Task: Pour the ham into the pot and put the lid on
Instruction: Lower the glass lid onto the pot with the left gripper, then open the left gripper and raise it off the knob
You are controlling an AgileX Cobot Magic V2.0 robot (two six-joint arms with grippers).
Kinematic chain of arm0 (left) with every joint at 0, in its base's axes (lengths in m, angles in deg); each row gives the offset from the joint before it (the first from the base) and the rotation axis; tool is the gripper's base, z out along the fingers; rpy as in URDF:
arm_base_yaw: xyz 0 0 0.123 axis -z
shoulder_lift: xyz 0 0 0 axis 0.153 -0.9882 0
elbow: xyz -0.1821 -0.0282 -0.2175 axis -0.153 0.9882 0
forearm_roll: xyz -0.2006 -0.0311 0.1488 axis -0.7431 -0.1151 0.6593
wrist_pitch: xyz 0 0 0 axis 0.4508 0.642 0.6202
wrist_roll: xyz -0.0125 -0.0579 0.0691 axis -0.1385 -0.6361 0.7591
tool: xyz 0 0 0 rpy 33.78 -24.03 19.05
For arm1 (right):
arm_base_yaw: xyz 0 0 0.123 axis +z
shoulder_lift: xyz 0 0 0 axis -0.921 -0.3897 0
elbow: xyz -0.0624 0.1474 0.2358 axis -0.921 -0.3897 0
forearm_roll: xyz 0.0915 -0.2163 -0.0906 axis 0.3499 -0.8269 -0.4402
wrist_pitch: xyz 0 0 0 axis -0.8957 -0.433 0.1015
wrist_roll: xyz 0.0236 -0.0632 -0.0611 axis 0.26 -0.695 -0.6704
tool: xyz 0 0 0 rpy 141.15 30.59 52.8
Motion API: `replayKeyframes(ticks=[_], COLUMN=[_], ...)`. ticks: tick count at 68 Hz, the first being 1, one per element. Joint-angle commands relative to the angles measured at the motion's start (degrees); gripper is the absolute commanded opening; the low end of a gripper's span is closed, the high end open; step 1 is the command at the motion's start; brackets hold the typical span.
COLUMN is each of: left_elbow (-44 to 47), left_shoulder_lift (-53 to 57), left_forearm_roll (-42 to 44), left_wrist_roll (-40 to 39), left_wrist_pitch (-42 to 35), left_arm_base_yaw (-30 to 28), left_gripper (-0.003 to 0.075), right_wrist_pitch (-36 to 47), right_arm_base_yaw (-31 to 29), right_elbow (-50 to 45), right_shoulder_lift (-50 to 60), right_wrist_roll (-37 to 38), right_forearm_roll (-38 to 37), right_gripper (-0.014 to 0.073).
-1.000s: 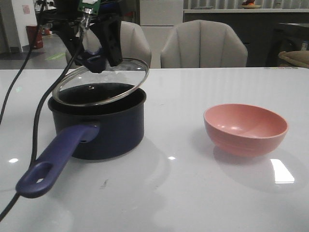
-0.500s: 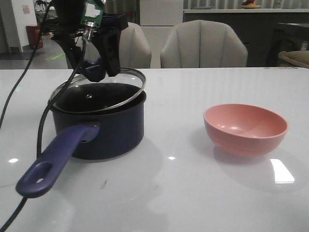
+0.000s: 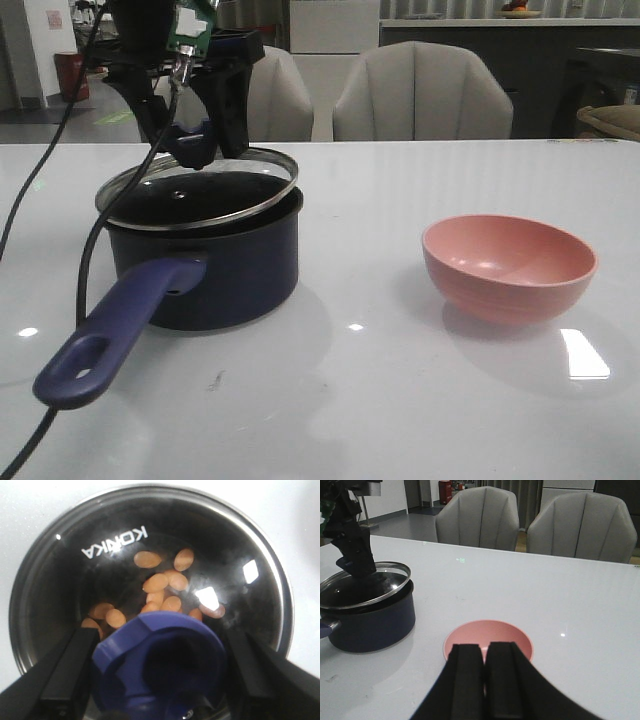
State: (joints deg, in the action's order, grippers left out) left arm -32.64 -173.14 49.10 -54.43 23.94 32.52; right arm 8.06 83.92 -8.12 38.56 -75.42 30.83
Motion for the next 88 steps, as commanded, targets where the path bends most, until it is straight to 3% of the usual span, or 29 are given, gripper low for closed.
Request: replayKeyframes(ticks=[1, 23, 43, 63, 88], left_elbow=[-2.1, -2.1, -4.9, -4.5, 10.8], left_shoulder_lift=[3.2, 3.1, 3.4, 11.0, 29.9], left_forearm_roll=[-0.5, -0.2, 3.4, 3.2, 4.8], left_wrist_roll=[-0.1, -0.1, -0.1, -0.1, 0.2], left_wrist_pitch=[1.3, 1.3, 1.3, 1.3, -8.8], left_arm_base_yaw=[1.1, 1.8, 1.8, 1.8, 1.8], left_gripper=[0.0498, 0.0578, 0.0573, 0.0572, 0.0572], right_wrist_pitch=[4.0, 4.0, 4.0, 4.0, 4.0], right_arm_base_yaw=[0.1, 0.1, 0.1, 0.1, 0.1], right_elbow=[1.6, 1.6, 1.6, 1.6, 1.6], right_shoulder_lift=[-0.6, -0.6, -0.6, -0.6, -0.6], right_wrist_roll=[-0.4, -0.4, -0.4, -0.4, -0.4], right_forearm_roll=[0.3, 0.3, 0.3, 0.3, 0.3], right_gripper=[0.0158, 0.0158, 0.0158, 0.0158, 0.0158])
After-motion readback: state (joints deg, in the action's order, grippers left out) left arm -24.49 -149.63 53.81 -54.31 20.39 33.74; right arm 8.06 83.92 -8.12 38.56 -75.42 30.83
